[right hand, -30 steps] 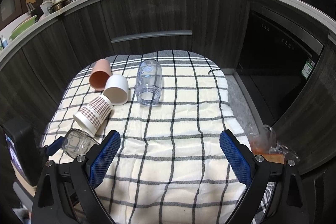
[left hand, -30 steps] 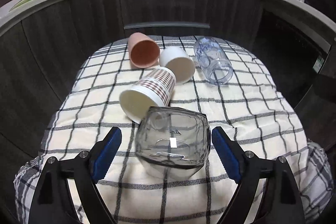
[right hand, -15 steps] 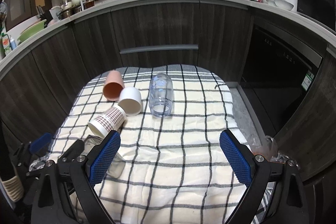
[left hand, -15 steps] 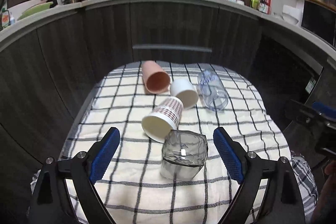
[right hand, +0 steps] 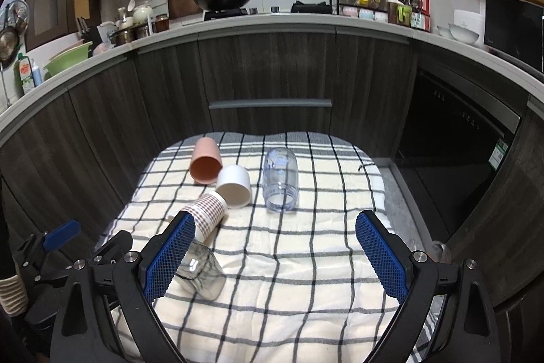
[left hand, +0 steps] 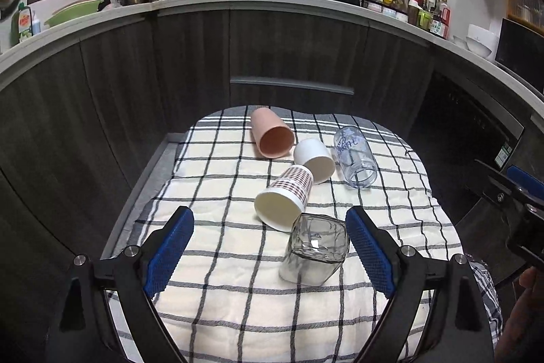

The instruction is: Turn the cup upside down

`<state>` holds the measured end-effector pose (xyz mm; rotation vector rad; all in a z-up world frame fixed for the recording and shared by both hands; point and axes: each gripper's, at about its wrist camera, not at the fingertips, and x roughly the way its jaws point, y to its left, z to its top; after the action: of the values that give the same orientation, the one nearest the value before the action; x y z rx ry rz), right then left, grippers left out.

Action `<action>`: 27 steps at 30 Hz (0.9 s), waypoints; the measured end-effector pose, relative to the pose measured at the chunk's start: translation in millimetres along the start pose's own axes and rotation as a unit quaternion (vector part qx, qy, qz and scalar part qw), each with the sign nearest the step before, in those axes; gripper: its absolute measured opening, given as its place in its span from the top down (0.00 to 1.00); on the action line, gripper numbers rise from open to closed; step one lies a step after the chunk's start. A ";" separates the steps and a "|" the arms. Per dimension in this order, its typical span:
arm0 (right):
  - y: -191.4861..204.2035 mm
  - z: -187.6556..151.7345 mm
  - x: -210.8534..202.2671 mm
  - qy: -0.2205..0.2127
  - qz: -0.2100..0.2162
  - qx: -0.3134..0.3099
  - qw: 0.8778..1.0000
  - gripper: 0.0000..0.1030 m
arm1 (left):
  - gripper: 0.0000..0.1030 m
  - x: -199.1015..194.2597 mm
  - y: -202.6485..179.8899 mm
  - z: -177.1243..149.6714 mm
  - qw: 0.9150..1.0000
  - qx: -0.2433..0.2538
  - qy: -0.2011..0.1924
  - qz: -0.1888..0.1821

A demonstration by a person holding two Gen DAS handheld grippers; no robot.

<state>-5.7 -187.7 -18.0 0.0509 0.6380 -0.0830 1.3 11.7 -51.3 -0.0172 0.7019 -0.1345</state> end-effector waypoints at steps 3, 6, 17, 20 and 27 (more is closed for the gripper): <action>1.3 1.6 -5.4 -0.009 0.002 0.002 1.000 0.07 | 0.11 -6.6 1.5 0.3 1.000 0.000 -0.003 0.006; 4.0 1.2 -9.7 -0.015 0.004 0.002 1.000 0.07 | 0.11 -13.0 3.7 1.1 1.000 0.000 -0.007 0.016; 5.8 -2.1 -21.8 -0.031 0.008 0.007 0.999 0.07 | 0.06 -28.5 6.6 2.4 0.999 0.003 -0.025 0.036; 4.9 -2.5 -23.7 -0.034 0.007 0.009 0.999 0.07 | 0.05 -29.5 7.1 2.5 0.999 0.002 -0.024 0.038; 4.0 -2.8 -26.7 -0.041 0.005 0.013 0.999 0.05 | 0.03 -32.0 7.4 3.4 0.999 0.001 -0.025 0.042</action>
<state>-28.3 -181.9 -4.2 0.0741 0.5549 -0.0839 -19.8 23.1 -28.6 0.0103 0.6510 -0.0543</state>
